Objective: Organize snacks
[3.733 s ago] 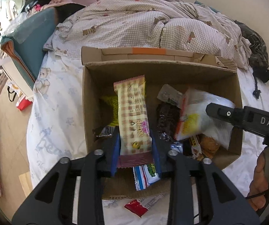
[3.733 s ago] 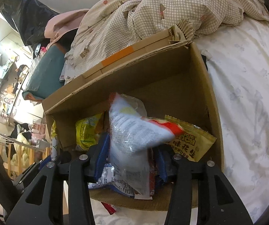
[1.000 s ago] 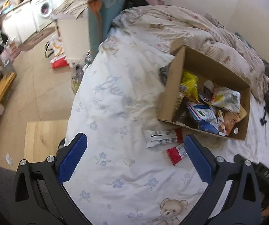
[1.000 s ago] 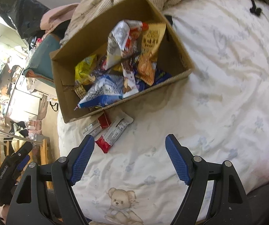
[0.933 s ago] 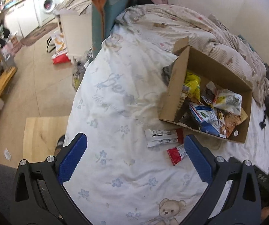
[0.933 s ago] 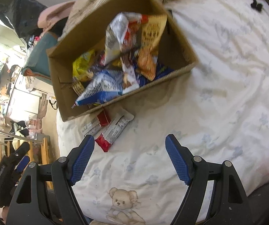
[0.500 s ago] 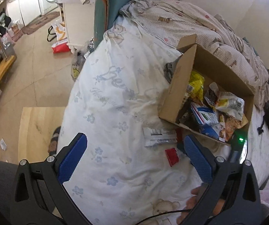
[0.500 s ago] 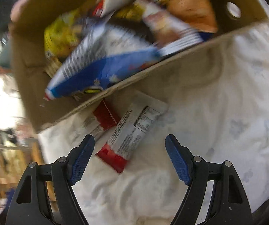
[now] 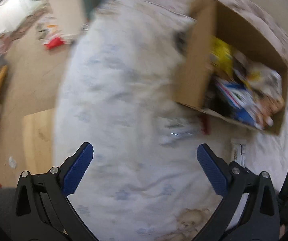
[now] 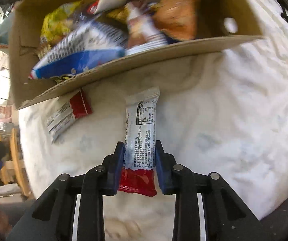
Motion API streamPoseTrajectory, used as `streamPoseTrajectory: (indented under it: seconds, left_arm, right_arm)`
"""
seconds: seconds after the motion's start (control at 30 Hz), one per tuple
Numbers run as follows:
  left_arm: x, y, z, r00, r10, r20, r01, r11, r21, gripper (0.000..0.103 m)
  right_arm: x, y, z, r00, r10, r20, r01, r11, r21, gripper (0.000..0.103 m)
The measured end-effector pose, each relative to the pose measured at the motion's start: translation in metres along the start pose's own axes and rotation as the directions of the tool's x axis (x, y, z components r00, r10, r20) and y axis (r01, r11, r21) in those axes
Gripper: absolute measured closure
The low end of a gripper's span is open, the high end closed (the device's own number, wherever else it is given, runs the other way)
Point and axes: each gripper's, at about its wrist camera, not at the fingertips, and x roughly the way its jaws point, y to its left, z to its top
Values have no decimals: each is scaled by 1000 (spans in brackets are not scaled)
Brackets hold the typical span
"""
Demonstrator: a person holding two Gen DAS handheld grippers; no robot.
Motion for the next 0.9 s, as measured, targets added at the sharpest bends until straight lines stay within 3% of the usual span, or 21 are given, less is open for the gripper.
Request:
streamPoseTrajectory:
  seconds: [0.07,0.2,0.43,0.57,0.6,0.67,0.8,0.83,0.9]
  left_arm:
    - [7,-19,0,999,-34,-23,36,995,90,1]
    - [29,-49,1,999,-3,-35,11,967,254,1]
    - [65,-58,17,1000,-4,-19,9,955,298,1]
    - [79,-63,20,1000,11,-15,-5,938,347,3]
    - [82,-64,20,1000,3,-18,4,935,355,6]
    - [88,-65,20,999,-3,-48,21,930,368,26]
    - [94,-69,14,998,20,-62,8,910,414,32]
    - [95,-70,12,997,19,-73,13,908,419,44]
    - [97,-70,9,996,23,-90,18,906,423,57]
  right_arm:
    - [-17,-11,-5,1000,21,16,-21,1000,-5,74]
    - [-50,-35,-11,995,78,60,-78,997,1,74]
    - [-70,-61,-12,980,154,125,-161,986,43,86]
    - [-67,-62,-7,974,185,127,-193,980,52,98]
    - [-65,-63,-7,974,191,122,-199,978,56,100]
    - [-65,-67,-8,974,195,114,-204,977,66,101]
    - [-66,-74,-8,973,198,119,-211,972,100,101]
    - [-66,-76,-8,972,200,121,-213,971,109,101]
    - [-66,-80,-8,971,206,122,-222,966,130,101]
